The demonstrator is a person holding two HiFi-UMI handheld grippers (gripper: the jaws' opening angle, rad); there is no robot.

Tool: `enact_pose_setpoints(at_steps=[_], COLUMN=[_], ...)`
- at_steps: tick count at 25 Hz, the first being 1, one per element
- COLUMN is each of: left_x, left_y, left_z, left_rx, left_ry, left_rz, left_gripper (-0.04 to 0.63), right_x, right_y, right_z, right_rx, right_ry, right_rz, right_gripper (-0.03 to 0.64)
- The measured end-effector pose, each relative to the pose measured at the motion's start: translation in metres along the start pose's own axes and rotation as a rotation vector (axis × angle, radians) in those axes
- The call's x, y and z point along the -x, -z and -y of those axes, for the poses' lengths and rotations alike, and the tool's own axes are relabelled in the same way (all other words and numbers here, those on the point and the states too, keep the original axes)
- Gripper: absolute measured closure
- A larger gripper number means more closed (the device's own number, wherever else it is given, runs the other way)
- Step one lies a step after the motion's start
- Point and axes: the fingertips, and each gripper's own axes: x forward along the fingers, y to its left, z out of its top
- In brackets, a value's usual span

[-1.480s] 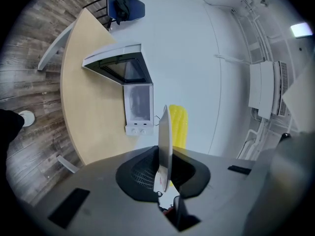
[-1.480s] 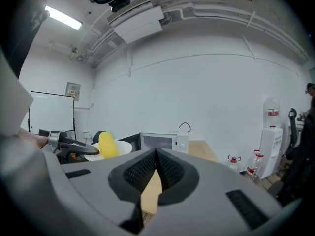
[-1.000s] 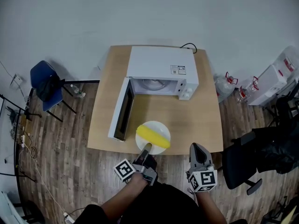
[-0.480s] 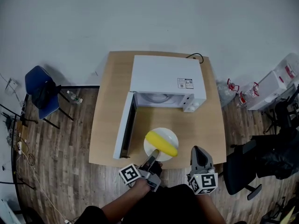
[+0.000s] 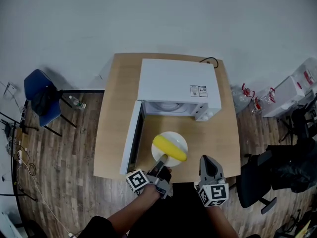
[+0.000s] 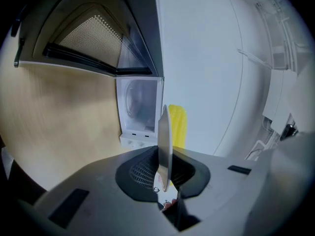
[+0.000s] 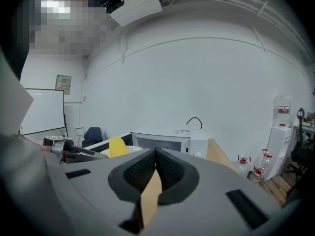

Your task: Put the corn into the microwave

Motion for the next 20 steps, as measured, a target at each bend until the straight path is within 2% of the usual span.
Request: enact_pose_setpoints(at_steps=[6, 9, 15, 20], left_x=[-0.035, -0.048, -0.071, -0.091], left_y=[-0.018, -0.029, -0.049, -0.064], left_z=[-0.006, -0.018, -0.037, -0.055], left_rx=[-0.01, -0.032, -0.029, -0.019], left_ry=[0.001, -0.033, -0.084, -0.074], left_rz=[0.046, 0.061, 0.101, 0.107], left_gripper=[0.566, 0.566, 0.566, 0.566], right_x=[-0.029, -0.048, -0.087, -0.109], right_y=[-0.004, -0.007, -0.011, 0.004], right_z=[0.009, 0.015, 0.03, 0.027], right_rx=[-0.009, -0.016, -0.032, -0.035], right_ry=[-0.026, -0.047, -0.08, -0.118], right_rz=[0.009, 0.009, 0.002, -0.044], right_gripper=[0.557, 0.557, 0.557, 0.557])
